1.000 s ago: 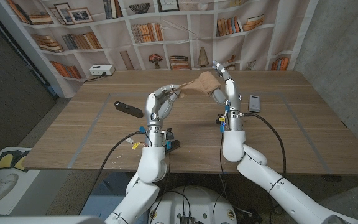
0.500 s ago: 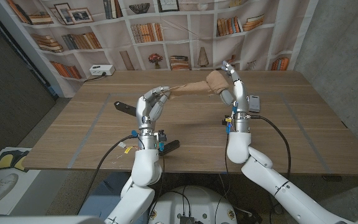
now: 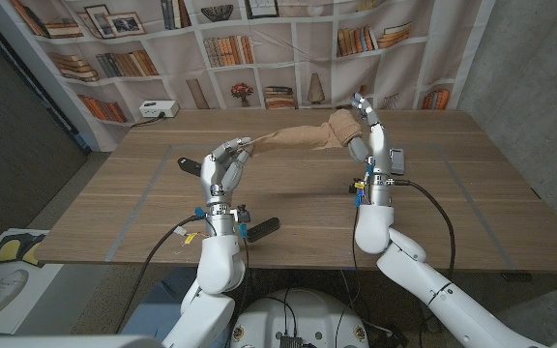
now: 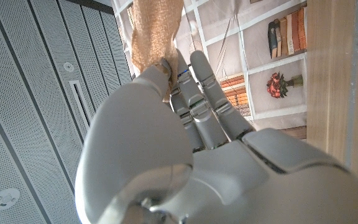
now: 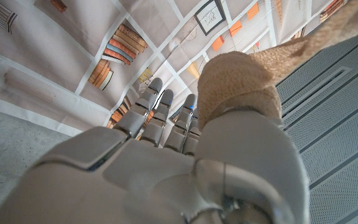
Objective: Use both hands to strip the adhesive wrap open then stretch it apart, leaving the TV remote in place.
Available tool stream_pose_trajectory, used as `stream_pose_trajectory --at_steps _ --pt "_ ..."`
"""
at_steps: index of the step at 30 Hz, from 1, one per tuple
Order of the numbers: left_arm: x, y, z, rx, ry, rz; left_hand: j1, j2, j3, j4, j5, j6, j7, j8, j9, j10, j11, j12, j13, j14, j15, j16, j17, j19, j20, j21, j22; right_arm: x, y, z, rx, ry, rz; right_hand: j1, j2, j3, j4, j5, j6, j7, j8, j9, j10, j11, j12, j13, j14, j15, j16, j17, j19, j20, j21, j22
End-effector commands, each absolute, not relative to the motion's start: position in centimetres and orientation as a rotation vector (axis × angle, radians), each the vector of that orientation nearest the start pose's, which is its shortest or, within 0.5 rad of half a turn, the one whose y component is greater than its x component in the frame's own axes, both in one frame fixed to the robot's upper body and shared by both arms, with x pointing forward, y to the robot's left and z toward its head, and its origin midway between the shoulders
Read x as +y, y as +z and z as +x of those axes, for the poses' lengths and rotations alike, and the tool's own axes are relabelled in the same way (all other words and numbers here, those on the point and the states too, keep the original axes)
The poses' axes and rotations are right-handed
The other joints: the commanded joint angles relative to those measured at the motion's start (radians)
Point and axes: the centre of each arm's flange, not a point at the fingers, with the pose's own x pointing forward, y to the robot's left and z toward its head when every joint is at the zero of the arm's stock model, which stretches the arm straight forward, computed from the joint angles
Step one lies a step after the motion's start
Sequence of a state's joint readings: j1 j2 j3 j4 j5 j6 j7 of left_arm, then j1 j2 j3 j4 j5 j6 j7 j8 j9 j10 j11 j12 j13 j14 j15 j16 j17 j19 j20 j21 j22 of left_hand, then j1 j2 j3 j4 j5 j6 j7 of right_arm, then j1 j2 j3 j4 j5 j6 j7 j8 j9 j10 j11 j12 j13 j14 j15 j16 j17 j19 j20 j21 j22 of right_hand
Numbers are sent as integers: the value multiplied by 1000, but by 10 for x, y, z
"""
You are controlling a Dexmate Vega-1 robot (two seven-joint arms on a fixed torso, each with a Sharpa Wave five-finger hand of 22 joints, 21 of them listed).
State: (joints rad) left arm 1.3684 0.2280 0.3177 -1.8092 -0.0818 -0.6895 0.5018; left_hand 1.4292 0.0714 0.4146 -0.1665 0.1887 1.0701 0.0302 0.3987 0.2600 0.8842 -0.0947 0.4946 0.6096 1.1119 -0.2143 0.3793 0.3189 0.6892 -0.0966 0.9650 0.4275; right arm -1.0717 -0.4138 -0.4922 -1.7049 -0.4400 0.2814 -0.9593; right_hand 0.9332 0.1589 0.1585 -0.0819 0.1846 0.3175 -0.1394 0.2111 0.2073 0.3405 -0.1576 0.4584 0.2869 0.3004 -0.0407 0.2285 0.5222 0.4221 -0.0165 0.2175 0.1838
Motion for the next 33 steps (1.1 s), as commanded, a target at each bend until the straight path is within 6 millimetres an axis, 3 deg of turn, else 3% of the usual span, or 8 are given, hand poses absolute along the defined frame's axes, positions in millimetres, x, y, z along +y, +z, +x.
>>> stream_pose_trajectory --at_steps 1,3,17,22,33 --pt "197 -93 456 -1018 108 -240 10 1 -3 0 7 10 -5 -1 1 0 -3 0 6 18 -15 -6 7 -2 -1 10 1 -170 -32 507 -1176 -408 -329 -34 2 -5 24 1 4 -10 7 2 3 -5 -5 4 2 -165 -7 -5 -5 0 -2 2" --pt "198 -93 455 -1016 109 -237 9 2 -3 1 7 10 -5 -1 0 -1 -3 0 7 19 -15 -6 8 -4 0 13 0 -168 -31 506 -1184 -404 -323 -51 4 -7 35 4 16 -23 12 2 15 -14 -4 6 0 -170 -11 -13 -5 1 -2 2" --pt "214 -98 450 -1008 161 -255 9 -1 -4 0 9 7 -4 -6 -5 -2 -4 -3 6 19 -16 -15 16 -13 -4 32 -9 -165 -28 501 -1195 -374 -236 -145 5 -32 95 15 42 -17 18 1 45 -12 -6 12 15 -166 -10 -32 -3 15 -1 2" --pt "225 -104 448 -997 209 -265 9 0 -3 0 9 5 -3 -8 -7 -2 -3 -4 6 18 -15 -18 18 -17 -3 38 -12 -166 -30 500 -1190 -358 -208 -205 2 -52 134 21 54 -8 20 1 56 2 -9 14 17 -165 -11 -40 -4 26 -2 2" --pt "247 -115 438 -992 295 -278 9 2 -2 1 10 3 -4 -11 -10 -6 -3 -6 8 17 -15 -25 24 -26 -1 49 -20 -164 -33 501 -1184 -336 -186 -238 -5 -64 153 25 56 -3 18 -1 59 11 -13 16 14 -166 -13 -46 -8 30 -4 2"
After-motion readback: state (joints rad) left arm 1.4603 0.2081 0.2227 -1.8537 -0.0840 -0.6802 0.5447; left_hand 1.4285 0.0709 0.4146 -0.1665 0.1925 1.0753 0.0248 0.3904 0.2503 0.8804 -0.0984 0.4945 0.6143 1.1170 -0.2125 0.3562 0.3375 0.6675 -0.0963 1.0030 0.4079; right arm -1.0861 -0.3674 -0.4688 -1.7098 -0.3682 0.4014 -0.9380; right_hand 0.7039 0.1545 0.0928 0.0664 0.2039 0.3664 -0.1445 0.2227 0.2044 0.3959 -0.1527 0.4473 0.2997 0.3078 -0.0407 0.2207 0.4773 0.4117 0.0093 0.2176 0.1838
